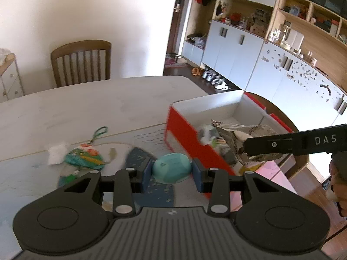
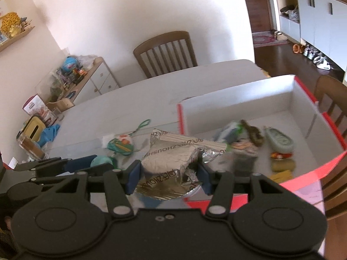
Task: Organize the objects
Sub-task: 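Carry the teal ball and silver foil bag over the red box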
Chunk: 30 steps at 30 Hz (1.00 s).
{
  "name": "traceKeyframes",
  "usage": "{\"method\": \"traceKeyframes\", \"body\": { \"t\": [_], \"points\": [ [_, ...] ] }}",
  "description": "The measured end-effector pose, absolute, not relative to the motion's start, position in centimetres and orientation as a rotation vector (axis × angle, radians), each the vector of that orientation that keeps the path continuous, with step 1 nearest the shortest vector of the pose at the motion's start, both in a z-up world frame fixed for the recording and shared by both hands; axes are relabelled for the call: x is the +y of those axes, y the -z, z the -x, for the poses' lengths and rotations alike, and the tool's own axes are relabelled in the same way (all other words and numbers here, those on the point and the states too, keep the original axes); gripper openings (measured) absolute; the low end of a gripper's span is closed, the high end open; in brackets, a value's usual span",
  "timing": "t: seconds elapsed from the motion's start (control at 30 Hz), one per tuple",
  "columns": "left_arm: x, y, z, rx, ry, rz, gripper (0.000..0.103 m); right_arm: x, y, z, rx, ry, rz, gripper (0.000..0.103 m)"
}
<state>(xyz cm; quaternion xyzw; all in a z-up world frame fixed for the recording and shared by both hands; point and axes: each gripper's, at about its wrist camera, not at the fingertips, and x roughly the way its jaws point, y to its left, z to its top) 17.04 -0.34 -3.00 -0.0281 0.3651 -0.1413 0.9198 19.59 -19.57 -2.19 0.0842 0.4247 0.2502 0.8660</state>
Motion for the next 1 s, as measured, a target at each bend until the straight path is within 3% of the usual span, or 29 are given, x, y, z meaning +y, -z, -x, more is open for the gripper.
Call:
{"method": "traceKeyframes", "body": {
  "t": [0.53,1.0],
  "points": [
    [-11.1,4.0,-21.2,0.818,0.376,-0.015,0.039,-31.2,2.9,-23.8,0.851,-0.402,-0.201,0.054],
    [-18.0,7.9,-26.9,0.986,0.388,-0.074,0.039,-31.2,7.3,-30.1,0.942,-0.419,-0.126,0.054]
  ]
}}
